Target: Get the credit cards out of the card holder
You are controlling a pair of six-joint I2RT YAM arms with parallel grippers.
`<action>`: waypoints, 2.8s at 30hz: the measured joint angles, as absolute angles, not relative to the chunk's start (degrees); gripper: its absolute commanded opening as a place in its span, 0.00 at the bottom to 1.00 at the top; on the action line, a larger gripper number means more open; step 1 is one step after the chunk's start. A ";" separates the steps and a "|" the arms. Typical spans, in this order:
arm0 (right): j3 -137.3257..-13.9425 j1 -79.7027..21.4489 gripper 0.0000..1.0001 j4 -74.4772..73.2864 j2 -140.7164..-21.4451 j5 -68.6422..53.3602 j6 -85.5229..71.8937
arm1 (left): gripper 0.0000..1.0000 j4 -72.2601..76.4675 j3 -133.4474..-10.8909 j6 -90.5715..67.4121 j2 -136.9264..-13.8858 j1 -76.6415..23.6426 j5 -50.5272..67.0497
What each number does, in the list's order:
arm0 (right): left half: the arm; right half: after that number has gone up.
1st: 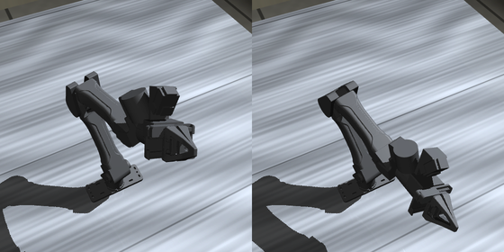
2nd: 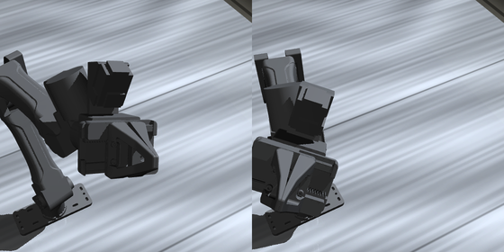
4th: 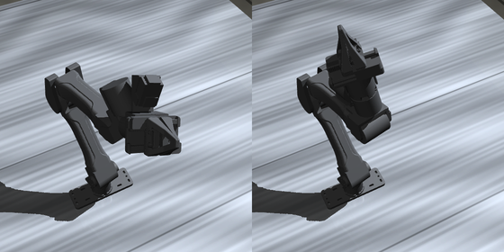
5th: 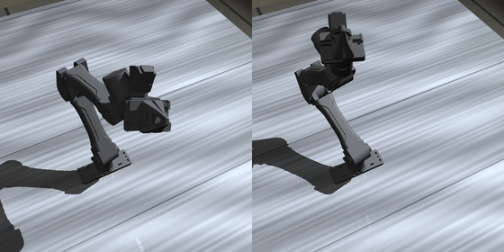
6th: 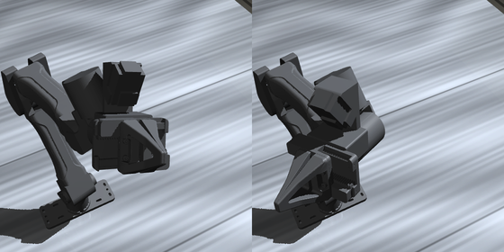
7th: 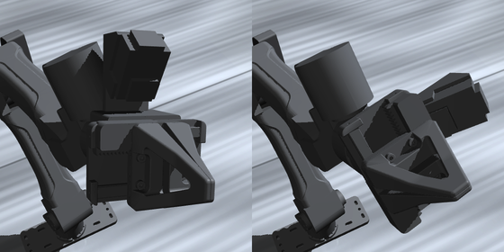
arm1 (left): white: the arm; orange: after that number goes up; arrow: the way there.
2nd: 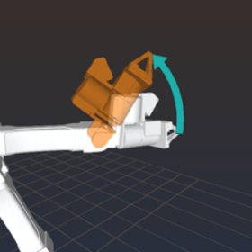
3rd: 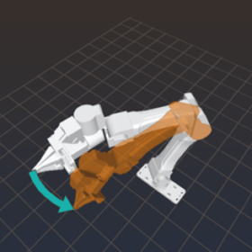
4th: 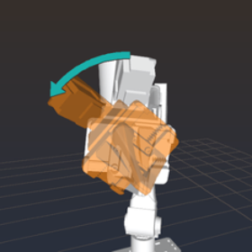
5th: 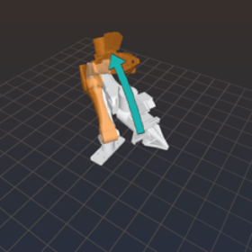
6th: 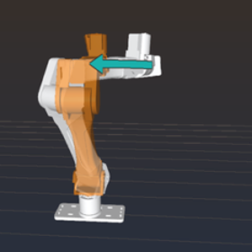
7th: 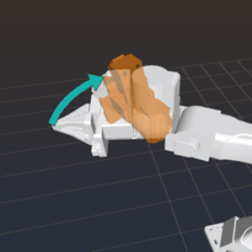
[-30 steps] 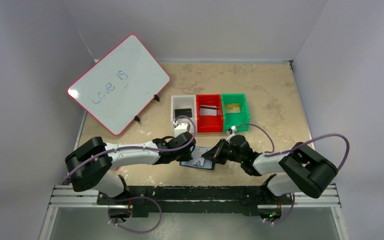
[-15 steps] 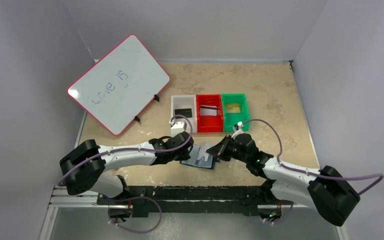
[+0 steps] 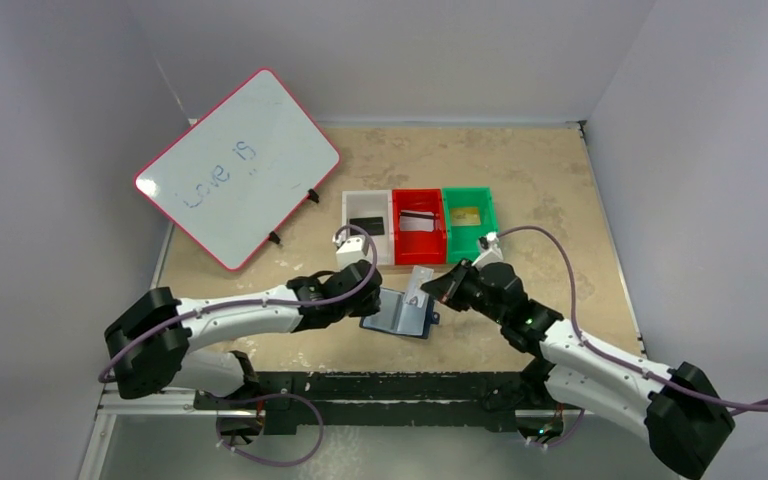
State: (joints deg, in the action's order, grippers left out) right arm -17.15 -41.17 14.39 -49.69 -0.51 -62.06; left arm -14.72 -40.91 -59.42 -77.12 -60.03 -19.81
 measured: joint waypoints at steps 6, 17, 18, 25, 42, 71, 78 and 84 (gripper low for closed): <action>-18.13 -41.17 0.00 14.44 -48.62 3.29 -52.49 | 0.51 -17.28 -40.91 -59.44 -72.20 -60.03 -24.64; -24.93 -41.17 0.00 19.07 -43.42 13.08 -18.96 | 0.77 -35.77 -49.47 -55.57 -63.94 -46.09 -35.42; -25.85 -41.17 0.00 19.59 -44.40 13.72 -15.40 | 0.77 -36.71 -50.50 -54.74 -63.42 -44.75 -36.14; -34.06 -41.17 0.00 19.20 -57.10 15.55 2.46 | 0.78 -43.11 -57.06 -48.03 -63.09 -32.18 -39.94; -48.14 -38.39 0.00 15.46 -82.11 10.81 26.81 | 0.78 -41.95 -46.96 -38.63 -49.87 -25.23 -46.78; -62.35 -34.44 0.03 11.81 -105.62 8.01 41.50 | 0.77 -39.09 -47.03 -36.21 -51.57 -25.23 -51.35; -63.26 -34.44 0.13 10.72 -106.76 7.90 42.06 | 0.77 -39.09 -47.03 -36.18 -51.57 -25.23 -51.42; -63.33 -34.44 0.31 9.10 -106.76 6.42 42.00 | 0.76 -39.09 -47.03 -36.18 -51.57 -25.23 -51.42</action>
